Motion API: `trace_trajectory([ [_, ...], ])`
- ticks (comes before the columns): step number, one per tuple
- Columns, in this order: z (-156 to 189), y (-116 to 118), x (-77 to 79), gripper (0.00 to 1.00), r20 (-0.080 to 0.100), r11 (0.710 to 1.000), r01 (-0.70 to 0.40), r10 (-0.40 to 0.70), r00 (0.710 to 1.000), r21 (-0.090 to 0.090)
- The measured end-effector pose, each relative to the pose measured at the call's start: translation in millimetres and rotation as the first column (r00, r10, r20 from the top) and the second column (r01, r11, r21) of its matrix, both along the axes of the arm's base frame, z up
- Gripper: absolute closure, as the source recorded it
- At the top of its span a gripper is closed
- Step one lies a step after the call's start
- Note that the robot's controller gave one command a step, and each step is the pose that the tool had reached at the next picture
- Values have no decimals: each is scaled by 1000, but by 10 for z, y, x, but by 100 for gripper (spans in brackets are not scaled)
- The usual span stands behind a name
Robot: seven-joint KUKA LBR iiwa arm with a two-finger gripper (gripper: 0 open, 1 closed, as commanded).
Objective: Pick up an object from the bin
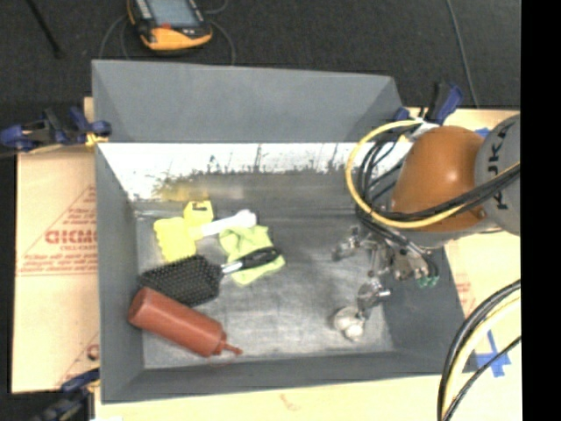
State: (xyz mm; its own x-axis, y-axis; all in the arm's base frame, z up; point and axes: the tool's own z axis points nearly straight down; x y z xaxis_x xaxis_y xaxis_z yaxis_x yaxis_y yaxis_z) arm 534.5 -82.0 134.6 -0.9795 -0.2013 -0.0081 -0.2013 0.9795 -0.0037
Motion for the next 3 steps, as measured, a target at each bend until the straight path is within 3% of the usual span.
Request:
trace_trajectory([
  [1,-553,105,-298,100,-18,985,171,-171,985,8],
  [2,-557,113,-288,100,-12,985,171,-170,985,10],
  [3,-157,59,-351,100,-7,985,173,-173,985,5],
])
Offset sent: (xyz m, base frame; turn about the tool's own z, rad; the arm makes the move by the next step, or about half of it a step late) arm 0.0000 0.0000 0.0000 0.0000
